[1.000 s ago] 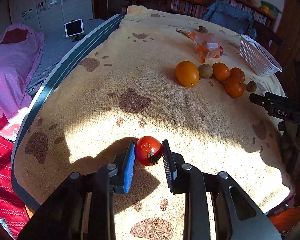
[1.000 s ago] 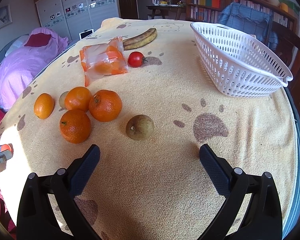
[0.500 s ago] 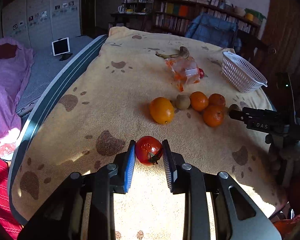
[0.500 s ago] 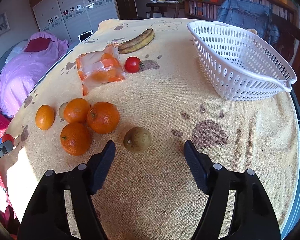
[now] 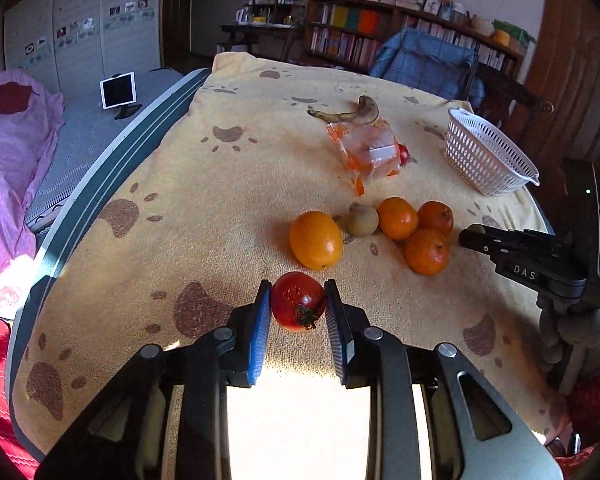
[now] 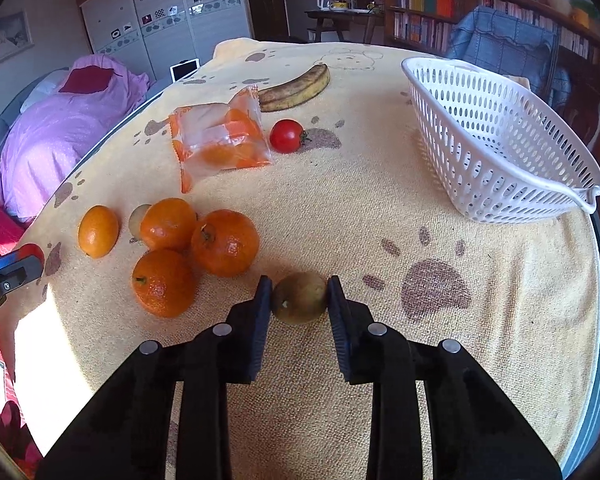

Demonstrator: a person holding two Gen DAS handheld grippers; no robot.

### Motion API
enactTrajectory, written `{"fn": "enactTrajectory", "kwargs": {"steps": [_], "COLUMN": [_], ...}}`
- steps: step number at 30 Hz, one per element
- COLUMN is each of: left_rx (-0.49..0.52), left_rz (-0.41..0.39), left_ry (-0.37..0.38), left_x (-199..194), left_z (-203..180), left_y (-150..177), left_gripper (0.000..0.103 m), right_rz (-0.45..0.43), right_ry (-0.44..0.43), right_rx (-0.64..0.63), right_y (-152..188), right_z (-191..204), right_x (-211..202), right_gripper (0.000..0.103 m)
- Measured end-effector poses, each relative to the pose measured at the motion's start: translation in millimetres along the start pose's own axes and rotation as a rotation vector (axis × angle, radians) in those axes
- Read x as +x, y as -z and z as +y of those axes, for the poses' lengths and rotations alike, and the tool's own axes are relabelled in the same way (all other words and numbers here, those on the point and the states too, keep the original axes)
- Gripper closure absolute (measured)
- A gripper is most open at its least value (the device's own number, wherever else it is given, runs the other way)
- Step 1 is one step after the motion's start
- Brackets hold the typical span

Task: Organize fruits
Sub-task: 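Carry the kiwi into the white basket and open the right gripper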

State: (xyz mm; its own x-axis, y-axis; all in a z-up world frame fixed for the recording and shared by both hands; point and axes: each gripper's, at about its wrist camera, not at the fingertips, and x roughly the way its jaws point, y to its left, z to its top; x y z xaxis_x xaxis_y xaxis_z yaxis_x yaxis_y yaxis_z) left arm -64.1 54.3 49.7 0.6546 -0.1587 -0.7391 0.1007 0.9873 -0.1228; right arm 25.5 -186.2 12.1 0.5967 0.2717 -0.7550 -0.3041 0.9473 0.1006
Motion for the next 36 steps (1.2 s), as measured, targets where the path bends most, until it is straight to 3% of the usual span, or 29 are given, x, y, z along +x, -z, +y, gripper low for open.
{"fn": "enactTrajectory", "kwargs": {"steps": [7, 15, 24, 32, 36], "left_rx": [0.02, 0.051, 0.092, 0.134, 0.156], "left_rz": [-0.008, -0.017, -0.015, -0.029, -0.025], "left_ry": [0.006, 0.019, 0.008, -0.006, -0.007], "left_x": [7.1, 16.9, 31.9, 39.8, 46.3], "left_z": [-14.2, -37.6, -62.5, -84.2, -95.1], "left_y": [-13.8, -30.1, -44.9, -56.3, -60.1], "left_gripper": [0.076, 0.076, 0.076, 0.076, 0.076], "right_rz": [-0.12, -0.226, -0.253, -0.252, -0.285], "right_ry": [-0.001, 0.081, 0.167, 0.2, 0.206], "right_rx": [0.052, 0.151, 0.266, 0.298, 0.325], "right_y": [-16.4, -42.6, -61.7, -55.5, -51.5], "right_z": [-20.1, -72.8, -131.6, -147.4, -152.0], "right_x": [-37.3, -63.0, -50.9, -36.8, -41.4], "right_gripper": [0.074, 0.074, 0.074, 0.073, 0.062]}}
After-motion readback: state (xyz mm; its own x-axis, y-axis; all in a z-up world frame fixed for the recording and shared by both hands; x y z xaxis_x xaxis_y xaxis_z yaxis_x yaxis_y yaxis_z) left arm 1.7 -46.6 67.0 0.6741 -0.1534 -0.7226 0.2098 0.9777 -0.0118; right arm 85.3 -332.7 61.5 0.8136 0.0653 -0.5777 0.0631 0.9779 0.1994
